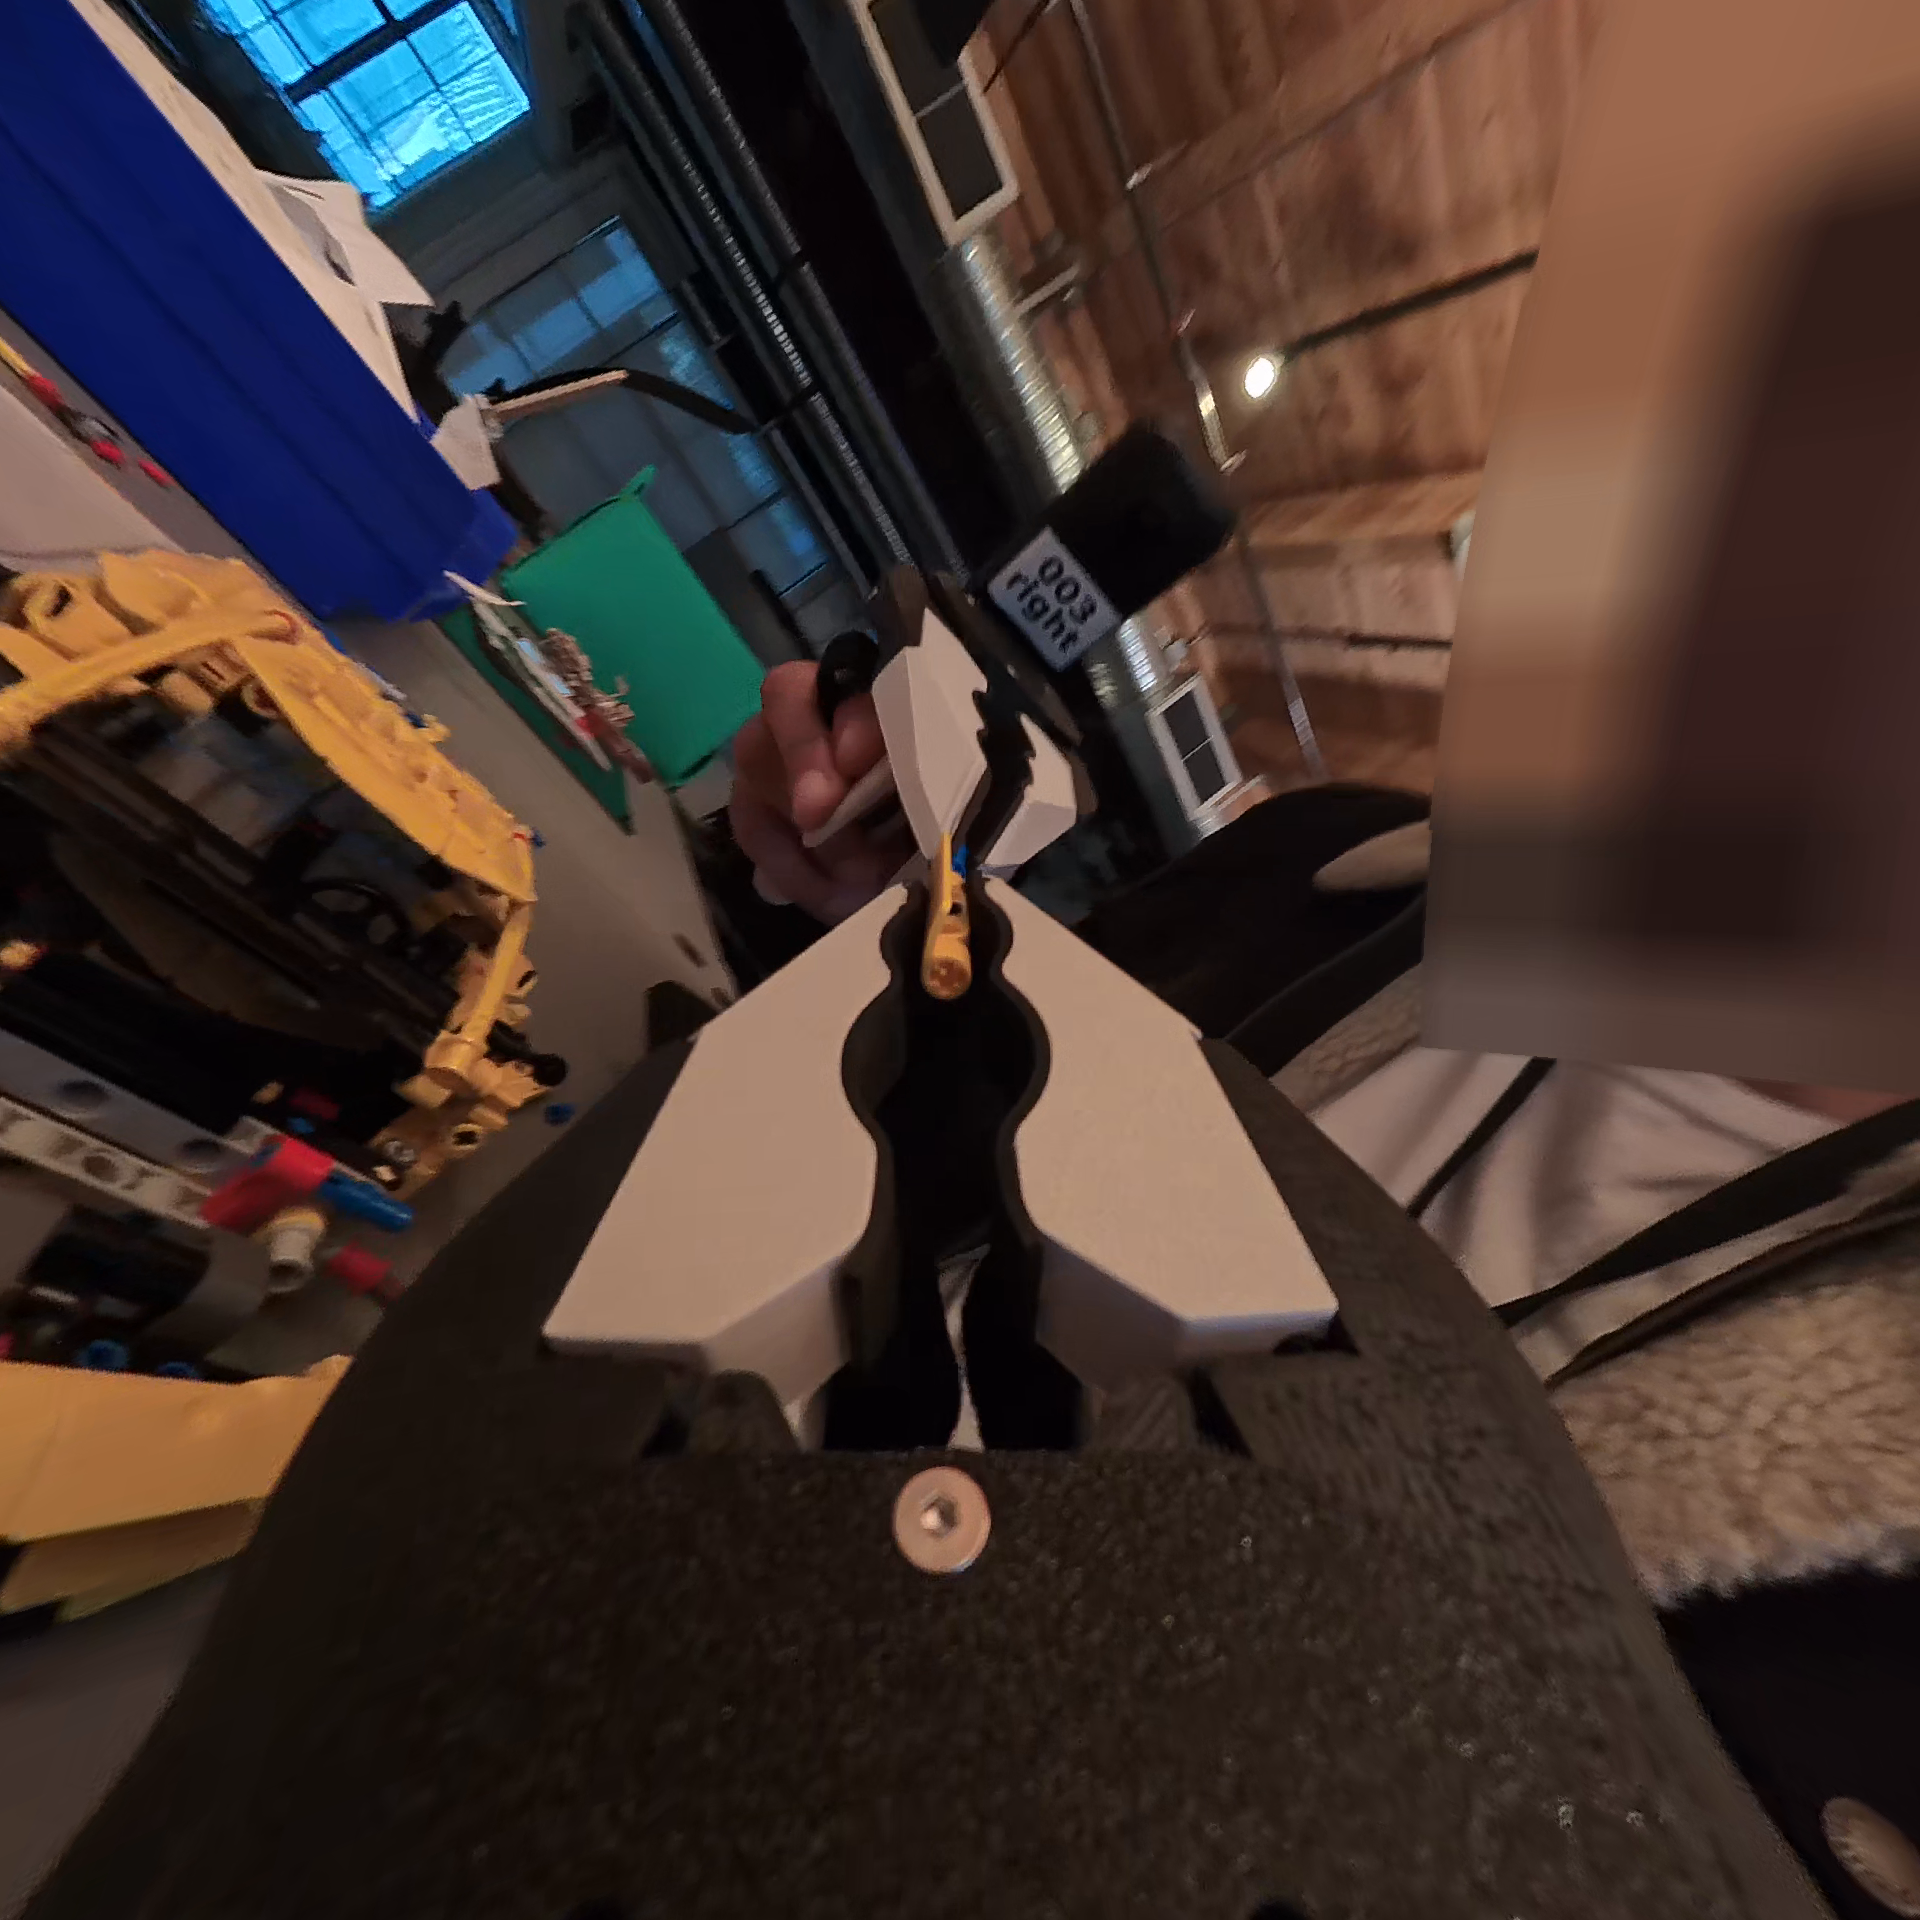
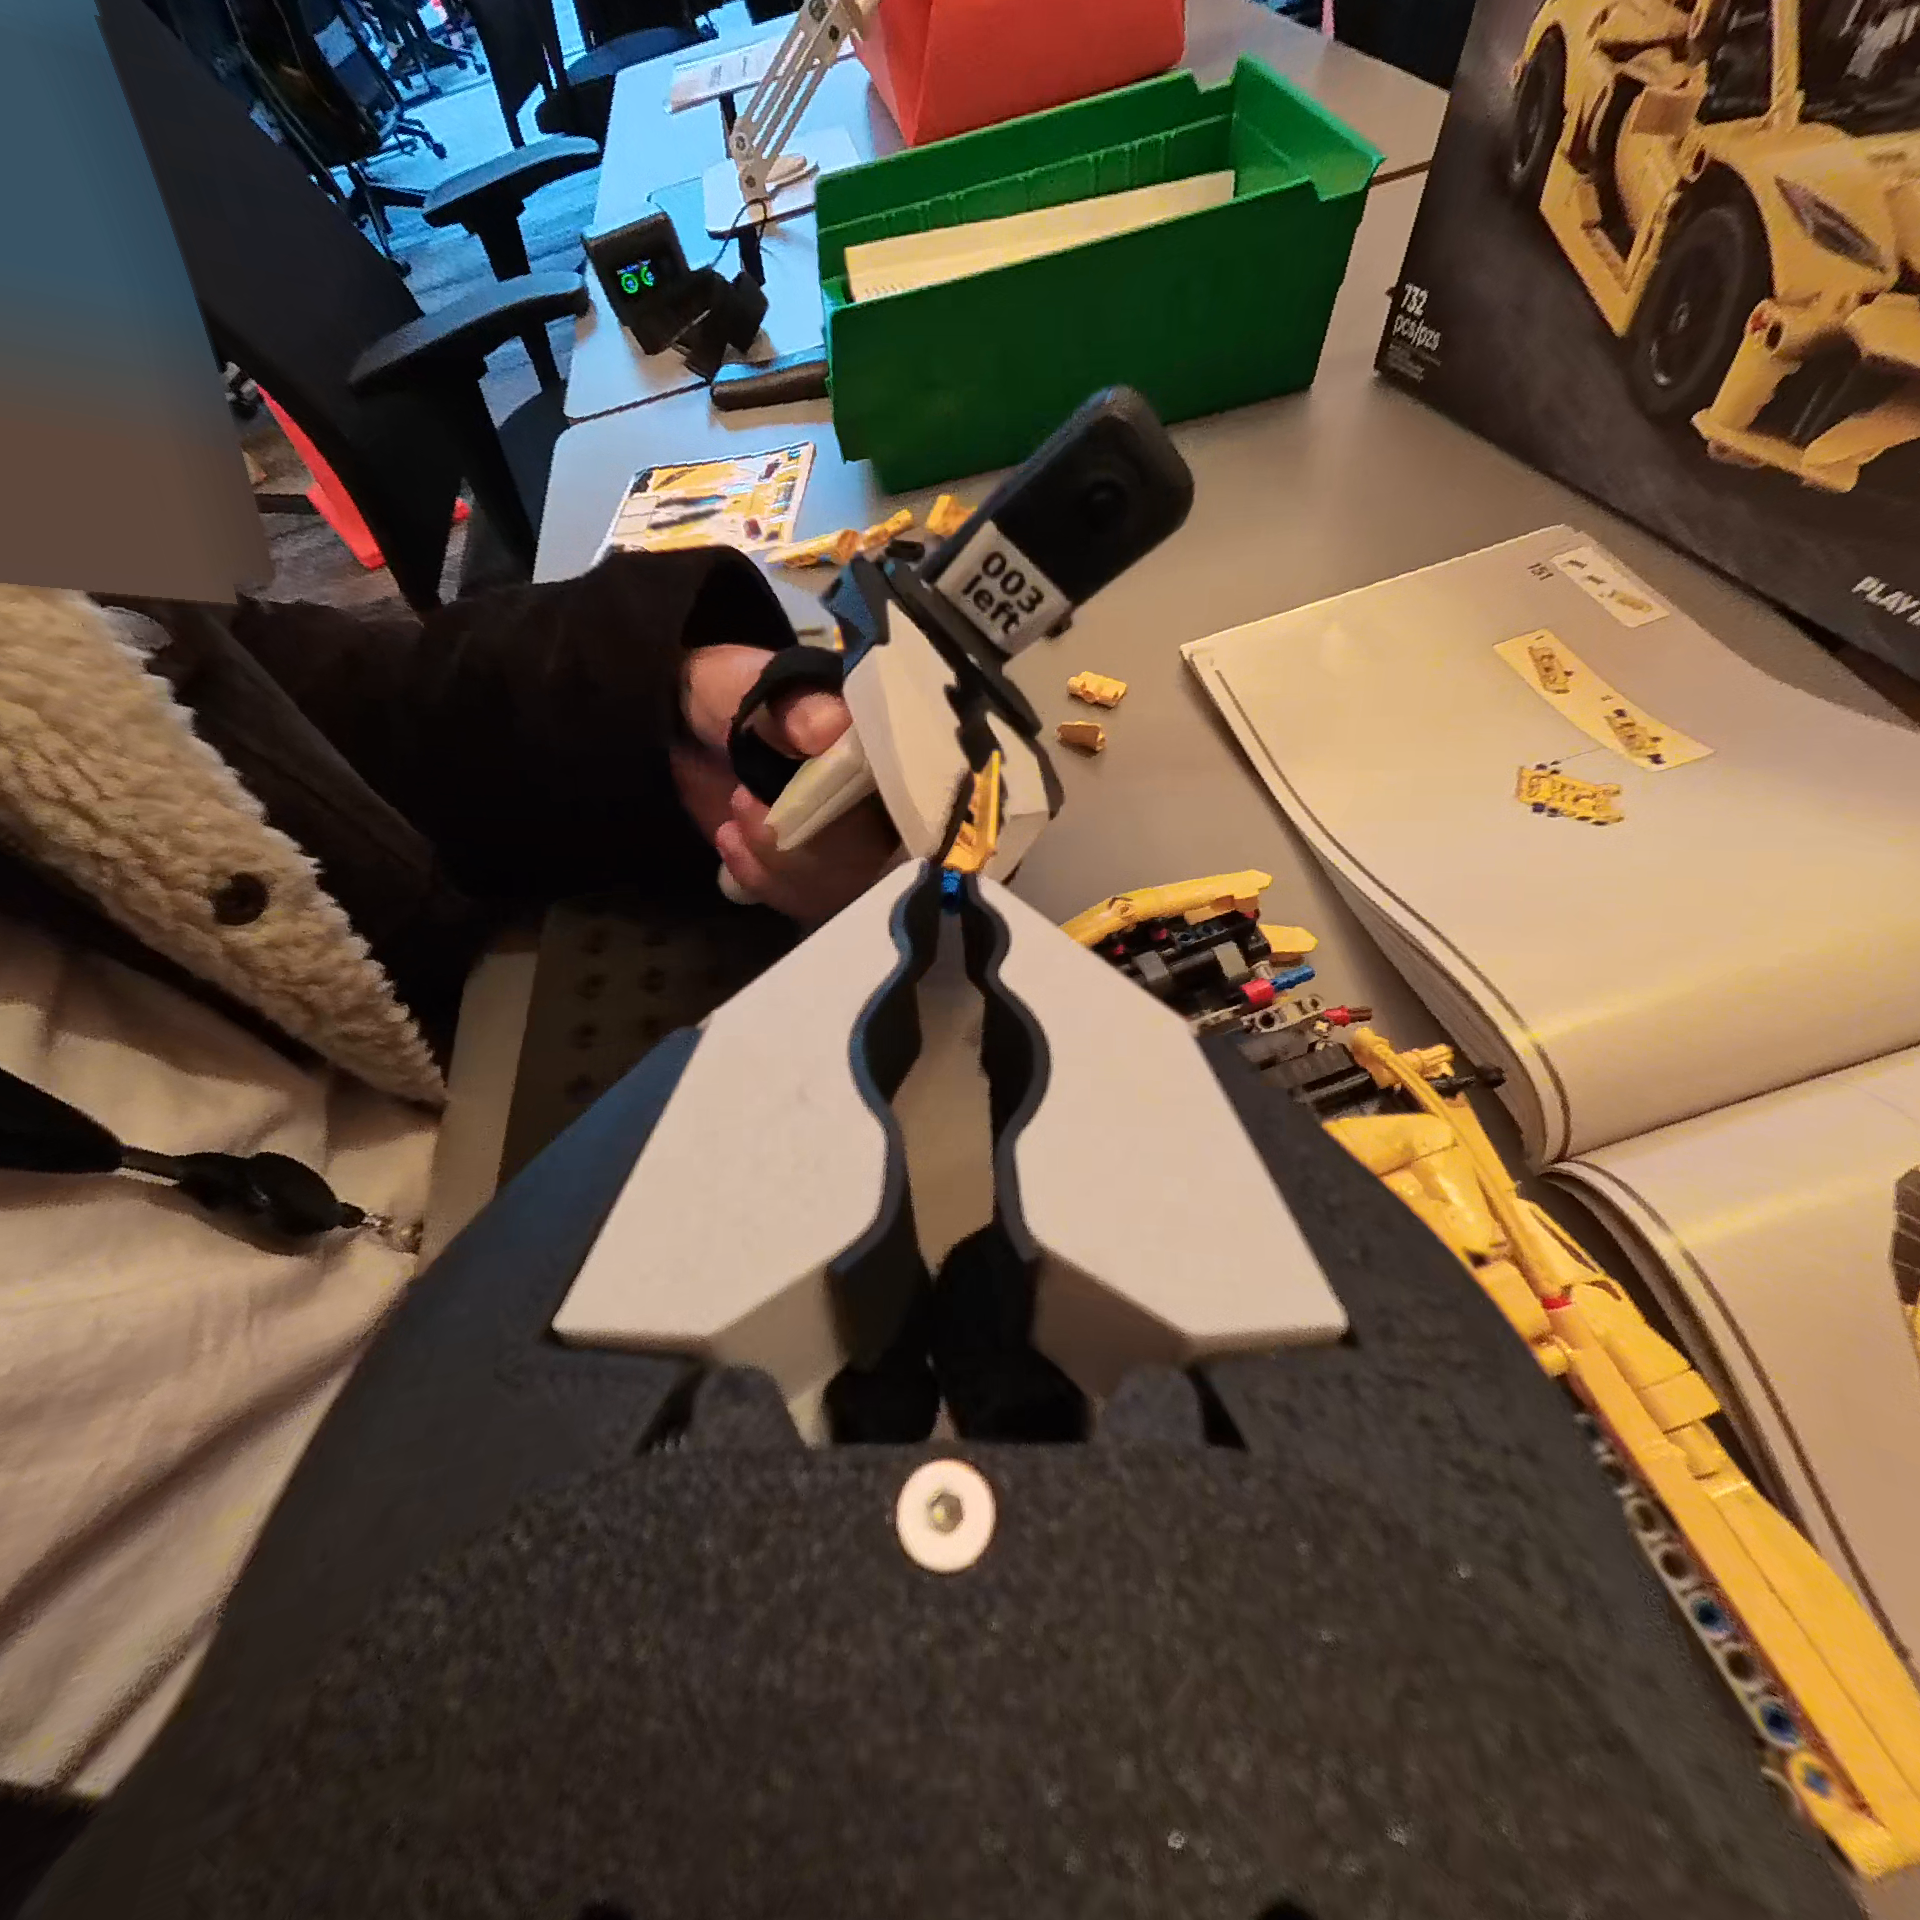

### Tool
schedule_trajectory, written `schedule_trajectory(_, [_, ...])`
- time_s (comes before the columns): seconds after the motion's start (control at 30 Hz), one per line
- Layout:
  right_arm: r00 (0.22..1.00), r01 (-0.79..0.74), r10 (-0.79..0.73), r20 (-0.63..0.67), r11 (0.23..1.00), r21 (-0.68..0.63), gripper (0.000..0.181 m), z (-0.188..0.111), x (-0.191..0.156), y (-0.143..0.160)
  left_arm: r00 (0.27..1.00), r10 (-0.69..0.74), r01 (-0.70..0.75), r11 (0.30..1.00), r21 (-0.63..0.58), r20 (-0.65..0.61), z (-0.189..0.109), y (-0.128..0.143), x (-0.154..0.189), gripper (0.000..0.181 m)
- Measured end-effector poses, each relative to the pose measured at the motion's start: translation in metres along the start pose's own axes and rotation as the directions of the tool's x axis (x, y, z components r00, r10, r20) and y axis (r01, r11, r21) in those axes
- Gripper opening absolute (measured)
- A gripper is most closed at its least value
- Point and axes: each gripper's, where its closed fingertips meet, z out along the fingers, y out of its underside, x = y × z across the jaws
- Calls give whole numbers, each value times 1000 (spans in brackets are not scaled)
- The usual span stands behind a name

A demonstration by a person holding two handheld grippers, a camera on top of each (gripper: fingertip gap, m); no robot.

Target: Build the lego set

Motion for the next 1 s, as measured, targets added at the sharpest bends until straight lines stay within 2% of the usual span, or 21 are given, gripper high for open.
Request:
schedule_trajectory(0.2, [998,50,-48,-45,998,39,2,1,3,-7,988,-123,129,990,61,-95,-1,-6,2,7])
schedule_trajectory(0.37, [999,37,-35,-28,995,97,3,3,4,-14,981,-139,152,985,82,-138,-4,-12,7,7])
schedule_trajectory(0.87, [983,166,-165,-84,986,15,4,4,4,-10,977,-169,178,981,70,-127,-5,-10,4,7])
schedule_trajectory(1.0, [985,162,-161,-61,987,1,5,3,3,-8,979,-167,175,983,61,-117,-5,-9,3,7])
